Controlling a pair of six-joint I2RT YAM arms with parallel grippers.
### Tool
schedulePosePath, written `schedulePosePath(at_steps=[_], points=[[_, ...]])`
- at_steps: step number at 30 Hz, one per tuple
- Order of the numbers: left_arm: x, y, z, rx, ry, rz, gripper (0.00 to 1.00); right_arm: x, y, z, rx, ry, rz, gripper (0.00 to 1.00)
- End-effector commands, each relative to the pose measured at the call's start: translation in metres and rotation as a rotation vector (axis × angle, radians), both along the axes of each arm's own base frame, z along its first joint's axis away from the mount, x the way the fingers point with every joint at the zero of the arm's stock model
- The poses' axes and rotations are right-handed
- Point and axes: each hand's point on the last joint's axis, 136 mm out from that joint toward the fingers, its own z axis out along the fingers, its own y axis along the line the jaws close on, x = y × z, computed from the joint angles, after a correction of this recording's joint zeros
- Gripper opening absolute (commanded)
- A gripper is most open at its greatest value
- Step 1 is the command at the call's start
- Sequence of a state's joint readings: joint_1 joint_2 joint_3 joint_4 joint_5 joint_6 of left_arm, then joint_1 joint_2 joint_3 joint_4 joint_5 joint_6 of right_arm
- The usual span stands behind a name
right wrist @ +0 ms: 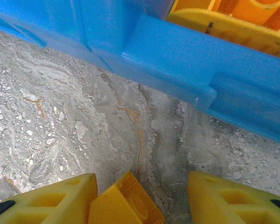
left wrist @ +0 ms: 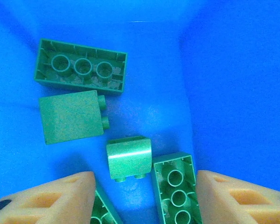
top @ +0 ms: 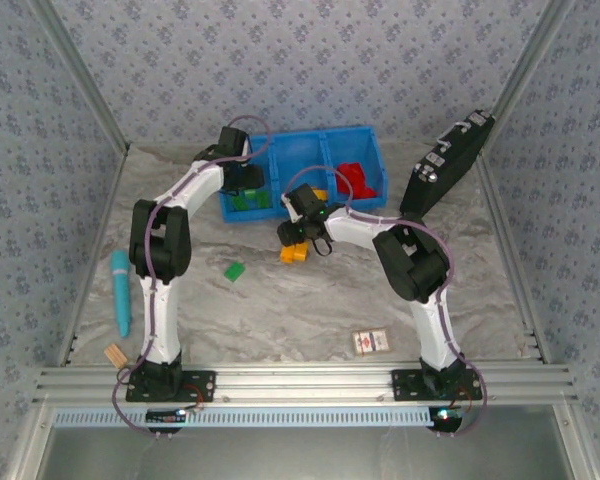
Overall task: Sort the legos into containers by color
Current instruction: Place the lego in the container, then pick up the lego from the center of the table.
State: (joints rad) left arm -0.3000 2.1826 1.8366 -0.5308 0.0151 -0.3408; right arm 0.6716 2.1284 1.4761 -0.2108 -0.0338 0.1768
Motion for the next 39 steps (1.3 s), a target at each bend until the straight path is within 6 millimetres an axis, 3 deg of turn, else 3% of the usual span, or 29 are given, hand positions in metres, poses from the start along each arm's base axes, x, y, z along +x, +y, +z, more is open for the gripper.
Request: schedulePosePath(at_steps=[1,7,11,14,20,27,30,39], points=[[-0.004,0.001,0.010,-0.008,0.000,-0.013,0.60,-0.001,-0.005,-0.010,-0.015,0.034,-0.019,0.54],[-0.015,0.002,0.038,-0.033,-0.038,-0.017,0.63,-0.001,-0.007,-0.010,-0.018,0.027,-0.026,0.49],[-0.041,0.002,0.059,-0.066,-0.070,-0.013,0.66,-0.002,-0.006,-0.003,-0.018,-0.008,-0.015,0.46],[-0.066,0.003,0.063,-0.078,-0.068,-0.011,0.67,-0.004,-0.006,0.002,-0.022,-0.021,-0.007,0.45],[-0.122,0.021,0.061,0.005,-0.047,-0.004,0.68,-0.009,-0.005,0.005,-0.037,-0.028,0.012,0.41],[-0.171,0.046,0.058,0.055,-0.031,0.011,0.69,-0.014,-0.004,0.005,-0.053,-0.033,0.034,0.39],[-0.190,0.059,0.049,0.092,0.008,0.030,0.69,-0.016,-0.004,0.010,-0.056,-0.042,0.035,0.39],[-0.235,0.067,0.017,0.086,0.099,0.020,0.69,-0.026,-0.008,0.033,-0.070,-0.081,0.047,0.37]])
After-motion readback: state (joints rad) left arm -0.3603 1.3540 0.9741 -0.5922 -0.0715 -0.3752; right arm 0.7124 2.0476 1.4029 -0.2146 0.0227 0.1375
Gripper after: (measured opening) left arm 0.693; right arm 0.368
